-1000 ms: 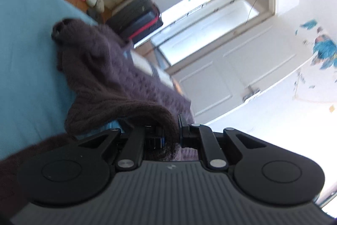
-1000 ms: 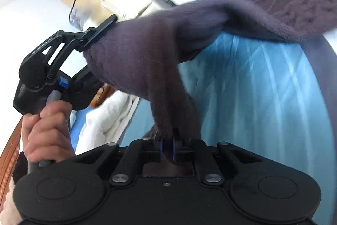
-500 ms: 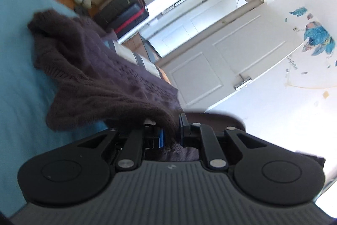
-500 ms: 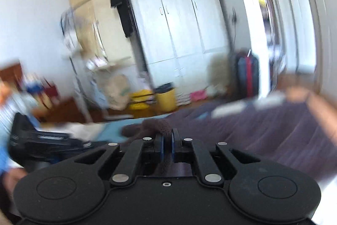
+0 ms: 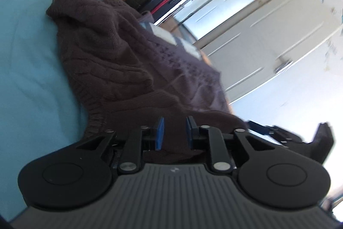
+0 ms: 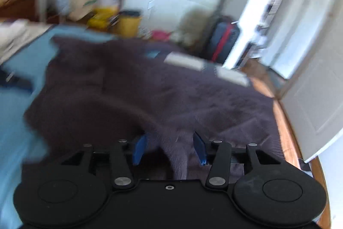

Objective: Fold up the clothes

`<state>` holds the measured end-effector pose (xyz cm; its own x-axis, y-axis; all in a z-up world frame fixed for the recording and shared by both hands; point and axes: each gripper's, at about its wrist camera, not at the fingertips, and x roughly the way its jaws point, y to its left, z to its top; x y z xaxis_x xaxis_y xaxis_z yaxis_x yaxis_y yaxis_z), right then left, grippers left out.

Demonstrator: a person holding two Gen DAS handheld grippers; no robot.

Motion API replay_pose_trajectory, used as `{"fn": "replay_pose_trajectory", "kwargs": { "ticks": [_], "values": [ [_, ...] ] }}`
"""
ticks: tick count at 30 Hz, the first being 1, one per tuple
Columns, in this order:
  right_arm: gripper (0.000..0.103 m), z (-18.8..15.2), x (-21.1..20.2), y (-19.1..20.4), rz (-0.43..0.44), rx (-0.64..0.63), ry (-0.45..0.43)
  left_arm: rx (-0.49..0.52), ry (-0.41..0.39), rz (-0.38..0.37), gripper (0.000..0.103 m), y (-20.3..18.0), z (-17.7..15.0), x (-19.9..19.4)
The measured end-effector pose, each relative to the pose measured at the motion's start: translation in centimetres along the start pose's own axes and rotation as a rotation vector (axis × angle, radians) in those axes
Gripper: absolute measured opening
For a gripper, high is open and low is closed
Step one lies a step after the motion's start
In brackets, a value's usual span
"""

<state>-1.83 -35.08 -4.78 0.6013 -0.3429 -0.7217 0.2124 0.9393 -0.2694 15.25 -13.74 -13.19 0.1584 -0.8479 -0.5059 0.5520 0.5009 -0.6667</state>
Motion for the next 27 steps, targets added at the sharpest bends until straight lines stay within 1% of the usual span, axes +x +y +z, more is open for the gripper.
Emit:
{"fn": "replay_pose_trajectory", "kwargs": {
  "ticks": [1,2,3,4,5,6,7,8,9,10,12,13,14,15,16,17,18,19,20,22,23,24,25,27],
  "values": [
    [0.054,-0.3,-0.4,-0.2,0.047,-0.044,0.039,0.055,0.013,0.060,0.031,-0.8,-0.1,0.2],
    [0.056,-0.8,-0.7,-0.3,0.070,-0.084,0.073,0.115,0.024,0.127,0.039,-1.6,-0.2,0.4],
    [0.060,-1.1,-1.1,-0.5,0.072,-0.111,0.098,0.199,0.031,0.215,0.042,-2.6,-0.6,0.6],
    [0.062,-1.6,-1.4,-0.9,0.063,-0.113,0.121,0.282,0.034,0.294,0.043,-3.5,-1.1,0.9],
    [0.064,-2.1,-1.5,-1.4,0.073,-0.082,0.143,0.321,0.041,0.323,0.044,-3.9,-1.3,1.0],
    [0.064,-2.6,-1.6,-2.0,0.143,-0.017,0.161,0.319,0.051,0.309,0.044,-4.0,-1.4,1.2],
    [0.064,-3.1,-1.7,-2.7,0.214,0.048,0.178,0.263,0.056,0.250,0.044,-3.5,-1.1,1.0],
    [0.065,-3.6,-1.6,-3.3,0.285,0.111,0.195,0.163,0.056,0.163,0.044,-2.4,-0.8,0.7],
    [0.068,-3.9,-1.0,-3.5,0.360,0.164,0.215,0.065,0.056,0.083,0.044,-1.4,-0.5,0.4],
    [0.070,-4.3,-0.3,-3.8,0.435,0.217,0.234,-0.016,0.049,0.038,0.044,-0.5,-0.2,0.3],
    [0.072,-5.0,1.0,-4.2,0.586,0.323,0.272,-0.117,0.024,0.017,0.044,1.4,0.0,-0.1],
    [0.073,-5.4,1.6,-4.4,0.661,0.376,0.291,-0.129,0.011,0.048,0.044,1.9,0.2,-0.2],
    [0.078,-5.8,2.3,-4.5,0.729,0.424,0.306,-0.130,0.006,0.086,0.045,2.4,0.3,-0.1],
    [0.081,-6.1,3.2,-3.7,0.748,0.438,0.299,-0.133,0.007,0.118,0.045,2.9,0.3,-0.1],
    [0.081,-6.5,4.1,-2.9,0.762,0.455,0.294,-0.141,0.009,0.145,0.045,3.4,0.3,-0.1],
    [0.081,-7.1,5.2,-2.1,0.745,0.489,0.307,-0.164,0.015,0.155,0.045,4.0,0.3,0.0],
    [0.082,-7.4,6.0,-1.4,0.711,0.524,0.309,-0.187,0.021,0.160,0.045,4.5,0.2,0.0],
    [0.082,-7.6,6.6,-0.7,0.678,0.553,0.304,-0.209,0.025,0.153,0.045,5.0,0.2,0.0],
    [0.080,-7.4,6.3,-0.2,0.658,0.535,0.257,-0.228,0.032,0.143,0.047,5.4,0.1,0.2],
    [0.049,-6.5,5.3,0.8,0.571,0.397,0.182,-0.247,0.051,0.140,0.048,5.9,0.0,0.7],
    [0.018,-6.0,4.8,1.3,0.525,0.328,0.147,-0.248,0.060,0.141,0.048,6.0,-0.1,0.9],
    [0.017,-5.5,4.2,1.3,0.465,0.272,0.129,-0.247,0.065,0.139,0.048,6.0,-0.1,1.1],
    [0.017,-5.3,3.2,0.5,0.400,0.263,0.090,-0.244,0.052,0.129,0.048,5.9,0.0,1.2],
    [0.003,-4.8,1.2,-0.9,0.271,0.245,0.012,-0.246,0.019,0.104,0.048,5.6,0.1,1.0]
  ]
}}
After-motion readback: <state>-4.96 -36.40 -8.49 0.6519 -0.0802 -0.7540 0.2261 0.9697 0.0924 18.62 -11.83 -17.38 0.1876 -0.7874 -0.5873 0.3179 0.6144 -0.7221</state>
